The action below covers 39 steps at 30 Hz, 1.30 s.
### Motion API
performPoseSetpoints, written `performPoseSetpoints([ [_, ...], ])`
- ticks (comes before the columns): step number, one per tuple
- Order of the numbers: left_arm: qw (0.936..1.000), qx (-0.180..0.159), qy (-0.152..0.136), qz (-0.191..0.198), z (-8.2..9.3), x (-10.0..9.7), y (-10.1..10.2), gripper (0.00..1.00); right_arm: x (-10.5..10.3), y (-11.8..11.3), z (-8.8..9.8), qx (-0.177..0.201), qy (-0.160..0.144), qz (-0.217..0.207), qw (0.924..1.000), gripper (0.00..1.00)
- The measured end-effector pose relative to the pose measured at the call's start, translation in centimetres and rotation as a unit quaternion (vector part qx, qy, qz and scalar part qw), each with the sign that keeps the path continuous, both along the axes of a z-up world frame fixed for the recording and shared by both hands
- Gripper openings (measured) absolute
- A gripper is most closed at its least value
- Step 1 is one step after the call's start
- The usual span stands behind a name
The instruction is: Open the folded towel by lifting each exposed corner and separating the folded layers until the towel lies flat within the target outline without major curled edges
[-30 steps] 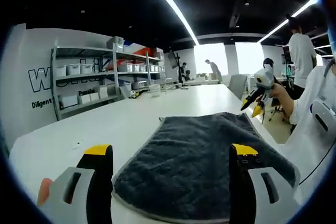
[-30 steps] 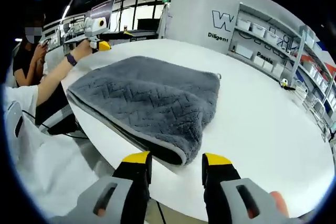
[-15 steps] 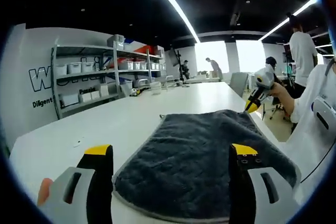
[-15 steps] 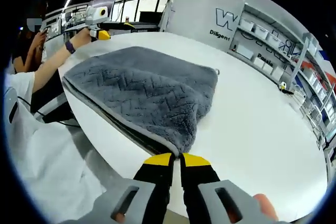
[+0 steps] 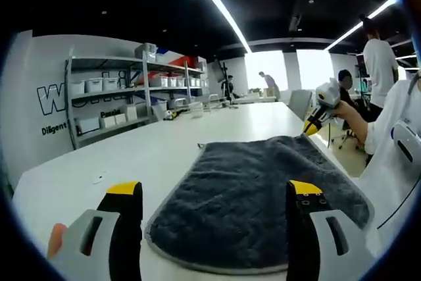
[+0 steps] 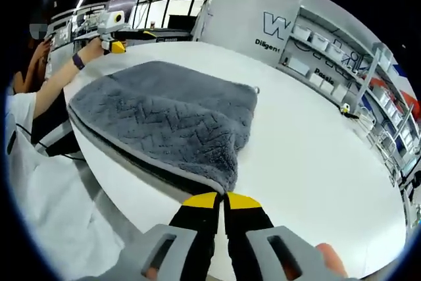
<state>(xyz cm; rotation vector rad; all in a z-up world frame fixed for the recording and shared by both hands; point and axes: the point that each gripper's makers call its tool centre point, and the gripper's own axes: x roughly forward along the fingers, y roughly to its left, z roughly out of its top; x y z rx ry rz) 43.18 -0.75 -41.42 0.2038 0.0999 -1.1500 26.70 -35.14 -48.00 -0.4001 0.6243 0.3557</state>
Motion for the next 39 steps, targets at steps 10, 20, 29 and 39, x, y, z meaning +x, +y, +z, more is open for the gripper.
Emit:
performPoseSetpoints([
  [10,1.0,0.004,0.001,0.0,-0.3,-0.1,-0.1,0.88,1.8,-3.0,0.6,-0.002,-0.011,-0.025,0.9996,0.0],
  [20,1.0,0.006,0.002,0.001,-0.3,0.1,0.0,0.88,6.4,-6.3,1.3,-0.02,-0.012,-0.03,0.9993,0.0],
  [29,0.9999,0.009,0.004,0.003,-0.5,0.2,0.1,0.87,10.8,-7.5,2.1,-0.032,-0.009,-0.032,0.999,0.0],
  [39,0.9999,0.009,0.005,0.004,-0.5,0.3,0.2,0.87,15.3,-8.1,2.9,-0.045,-0.017,-0.041,0.998,0.0],
])
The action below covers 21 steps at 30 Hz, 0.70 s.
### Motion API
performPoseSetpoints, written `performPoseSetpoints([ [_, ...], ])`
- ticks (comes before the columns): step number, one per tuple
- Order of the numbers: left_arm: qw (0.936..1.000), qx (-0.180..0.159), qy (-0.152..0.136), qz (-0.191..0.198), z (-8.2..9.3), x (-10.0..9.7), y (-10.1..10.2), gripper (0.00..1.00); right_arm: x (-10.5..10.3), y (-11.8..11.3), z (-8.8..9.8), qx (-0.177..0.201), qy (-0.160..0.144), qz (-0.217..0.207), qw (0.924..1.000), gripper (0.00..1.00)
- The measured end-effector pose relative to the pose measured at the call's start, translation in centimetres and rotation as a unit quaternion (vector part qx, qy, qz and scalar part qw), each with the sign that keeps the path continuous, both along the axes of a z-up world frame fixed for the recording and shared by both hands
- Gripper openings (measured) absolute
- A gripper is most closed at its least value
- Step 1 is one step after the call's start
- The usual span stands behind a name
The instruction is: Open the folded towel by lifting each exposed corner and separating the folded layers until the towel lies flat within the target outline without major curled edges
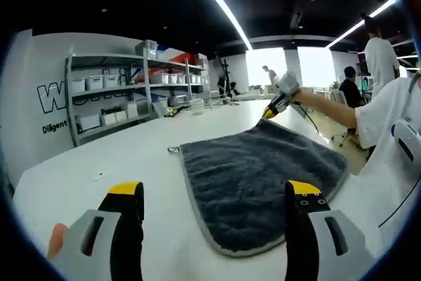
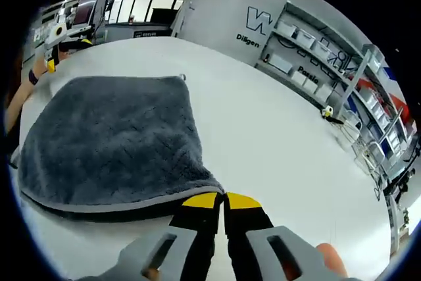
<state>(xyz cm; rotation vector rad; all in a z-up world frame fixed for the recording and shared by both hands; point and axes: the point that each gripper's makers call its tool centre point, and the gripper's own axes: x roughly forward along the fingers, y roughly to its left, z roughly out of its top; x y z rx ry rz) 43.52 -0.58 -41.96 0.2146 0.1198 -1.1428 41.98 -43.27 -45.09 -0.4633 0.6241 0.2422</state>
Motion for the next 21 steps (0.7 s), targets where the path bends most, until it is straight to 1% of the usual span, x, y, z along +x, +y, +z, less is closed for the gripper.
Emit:
performPoseSetpoints([
  [1,1.0,0.0,0.0,0.0,0.0,0.0,0.0,0.87,0.6,-0.2,0.1,-0.005,-0.001,0.001,1.0,0.0],
  [2,1.0,0.001,0.0,-0.001,-0.1,-0.1,-0.1,0.87,1.2,-0.4,0.4,-0.02,-0.008,0.001,0.9998,0.0],
  [3,1.0,0.002,0.0,-0.001,-0.1,-0.1,-0.1,0.87,1.7,-0.7,0.4,-0.026,-0.008,-0.006,0.9996,0.0],
  [7,1.0,0.001,-0.001,-0.002,0.0,-0.2,-0.2,0.87,3.8,-0.5,0.9,-0.028,-0.011,-0.009,0.9995,0.0],
  [10,1.0,0.004,-0.001,-0.002,-0.1,-0.2,-0.2,0.87,5.0,-0.4,1.3,-0.043,-0.017,-0.011,0.9989,0.0],
  [15,1.0,0.003,-0.003,-0.004,0.0,-0.5,-0.3,0.87,7.1,0.3,2.0,-0.048,-0.023,-0.013,0.9985,0.0],
  [17,1.0,0.001,-0.005,-0.006,0.2,-0.6,-0.4,0.87,7.4,1.3,2.1,-0.056,-0.024,-0.011,0.9981,0.0],
  [21,1.0,0.001,-0.008,-0.006,0.4,-0.5,-0.4,0.87,8.9,1.6,2.7,-0.071,-0.026,-0.01,0.9971,0.0],
])
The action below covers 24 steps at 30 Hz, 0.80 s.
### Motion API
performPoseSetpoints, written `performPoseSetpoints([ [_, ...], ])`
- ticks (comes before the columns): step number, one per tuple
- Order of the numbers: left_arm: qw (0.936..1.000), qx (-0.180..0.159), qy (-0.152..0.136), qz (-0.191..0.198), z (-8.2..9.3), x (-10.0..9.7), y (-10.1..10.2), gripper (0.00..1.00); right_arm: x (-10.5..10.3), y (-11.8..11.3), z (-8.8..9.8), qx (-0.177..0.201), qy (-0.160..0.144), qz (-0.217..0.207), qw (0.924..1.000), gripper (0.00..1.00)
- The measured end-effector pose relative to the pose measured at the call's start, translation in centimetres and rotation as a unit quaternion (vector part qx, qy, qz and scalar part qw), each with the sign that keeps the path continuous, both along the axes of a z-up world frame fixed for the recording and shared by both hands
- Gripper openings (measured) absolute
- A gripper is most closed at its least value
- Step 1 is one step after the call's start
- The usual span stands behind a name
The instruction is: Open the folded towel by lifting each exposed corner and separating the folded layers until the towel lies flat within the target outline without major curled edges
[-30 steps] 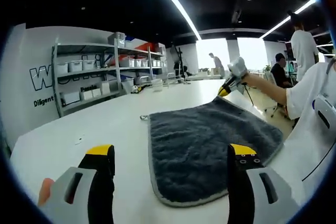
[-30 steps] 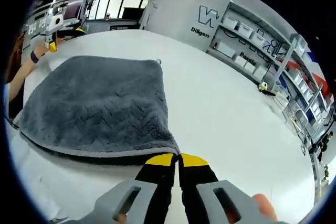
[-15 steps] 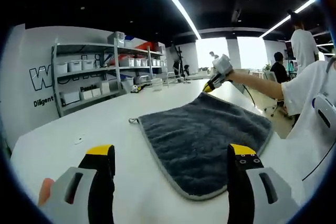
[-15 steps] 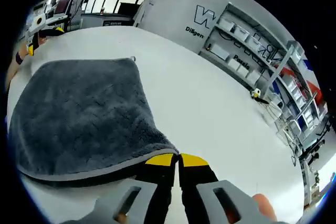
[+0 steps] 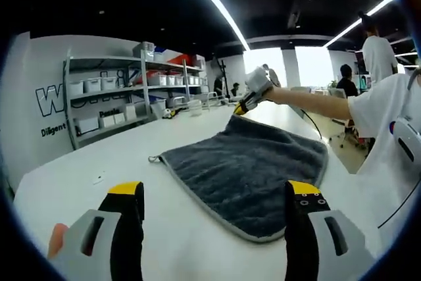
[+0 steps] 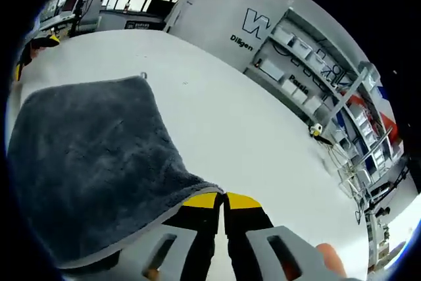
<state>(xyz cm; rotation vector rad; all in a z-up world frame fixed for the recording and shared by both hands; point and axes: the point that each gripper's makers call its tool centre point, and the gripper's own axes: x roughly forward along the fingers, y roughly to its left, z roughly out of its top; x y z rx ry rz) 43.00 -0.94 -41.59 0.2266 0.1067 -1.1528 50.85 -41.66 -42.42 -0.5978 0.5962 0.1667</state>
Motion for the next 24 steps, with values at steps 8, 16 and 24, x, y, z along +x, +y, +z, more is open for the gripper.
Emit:
performPoseSetpoints([
  [8,1.0,-0.003,-0.004,0.0,0.4,0.0,0.1,0.87,3.0,0.8,0.6,-0.022,-0.006,0.008,0.9997,0.0],
  [16,0.9999,-0.01,-0.006,0.002,0.6,0.0,0.3,0.86,5.9,2.3,1.3,-0.053,-0.018,0.013,0.9983,0.0],
  [24,0.9999,-0.008,-0.006,0.0,0.4,-0.1,0.3,0.86,8.3,3.9,2.0,-0.074,-0.039,0.02,0.9963,0.0],
])
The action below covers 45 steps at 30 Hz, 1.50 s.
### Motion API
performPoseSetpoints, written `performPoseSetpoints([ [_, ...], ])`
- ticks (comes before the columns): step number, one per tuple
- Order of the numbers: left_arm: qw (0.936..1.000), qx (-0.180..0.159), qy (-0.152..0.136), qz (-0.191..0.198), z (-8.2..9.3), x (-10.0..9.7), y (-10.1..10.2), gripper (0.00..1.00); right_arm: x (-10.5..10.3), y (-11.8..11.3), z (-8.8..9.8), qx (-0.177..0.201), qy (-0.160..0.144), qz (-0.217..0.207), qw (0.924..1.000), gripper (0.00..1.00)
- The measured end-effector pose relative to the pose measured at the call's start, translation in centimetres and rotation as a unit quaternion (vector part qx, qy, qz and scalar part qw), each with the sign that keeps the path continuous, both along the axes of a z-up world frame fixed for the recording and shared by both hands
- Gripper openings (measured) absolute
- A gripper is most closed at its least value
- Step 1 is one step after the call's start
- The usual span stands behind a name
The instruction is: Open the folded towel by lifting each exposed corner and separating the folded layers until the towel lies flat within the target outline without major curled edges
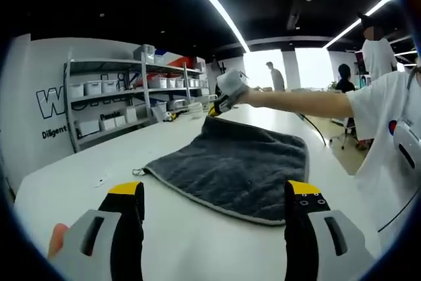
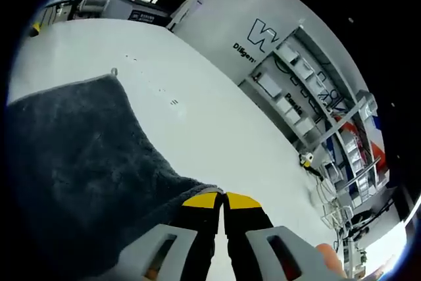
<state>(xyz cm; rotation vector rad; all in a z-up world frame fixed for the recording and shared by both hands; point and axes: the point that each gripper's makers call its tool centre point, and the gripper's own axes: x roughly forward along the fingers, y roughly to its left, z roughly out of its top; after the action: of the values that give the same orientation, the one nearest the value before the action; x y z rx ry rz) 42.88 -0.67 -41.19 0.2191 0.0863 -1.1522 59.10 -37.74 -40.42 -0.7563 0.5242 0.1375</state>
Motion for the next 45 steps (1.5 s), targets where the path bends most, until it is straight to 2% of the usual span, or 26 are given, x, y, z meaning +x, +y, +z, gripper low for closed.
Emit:
performPoseSetpoints([
  [8,1.0,-0.002,-0.003,0.0,0.2,-0.2,0.1,0.86,0.5,-0.4,-0.2,-0.03,-0.016,0.003,0.9994,0.0],
  [17,1.0,0.003,-0.001,0.002,-0.3,-0.1,0.0,0.86,0.3,-1.7,-0.8,-0.02,-0.013,-0.001,0.9997,0.0],
  [23,1.0,0.005,0.001,0.002,-0.5,0.0,0.0,0.86,0.0,-2.7,-1.5,-0.005,-0.002,-0.008,1.0,0.11],
  [26,1.0,0.009,0.0,0.003,-0.6,0.0,0.1,0.86,-0.4,-3.1,-1.3,0.008,-0.005,-0.004,0.9999,0.12],
  [29,0.9999,0.009,0.003,0.004,-0.7,0.1,0.1,0.86,-1.7,-2.1,-1.1,0.055,-0.006,0.02,0.9983,0.18],
  [34,0.9999,0.013,0.004,0.006,-0.9,0.3,0.1,0.86,-2.6,-2.2,0.7,0.075,-0.017,0.056,0.9955,0.22],
  [40,0.9998,0.019,0.007,0.004,-1.1,0.3,-0.1,0.86,-5.8,-0.4,2.6,0.113,-0.047,0.115,0.9858,0.29],
  [45,0.9997,0.023,0.012,0.0,-1.4,0.3,-0.2,0.86,-8.4,0.3,3.1,0.147,-0.055,0.143,0.9773,0.37],
])
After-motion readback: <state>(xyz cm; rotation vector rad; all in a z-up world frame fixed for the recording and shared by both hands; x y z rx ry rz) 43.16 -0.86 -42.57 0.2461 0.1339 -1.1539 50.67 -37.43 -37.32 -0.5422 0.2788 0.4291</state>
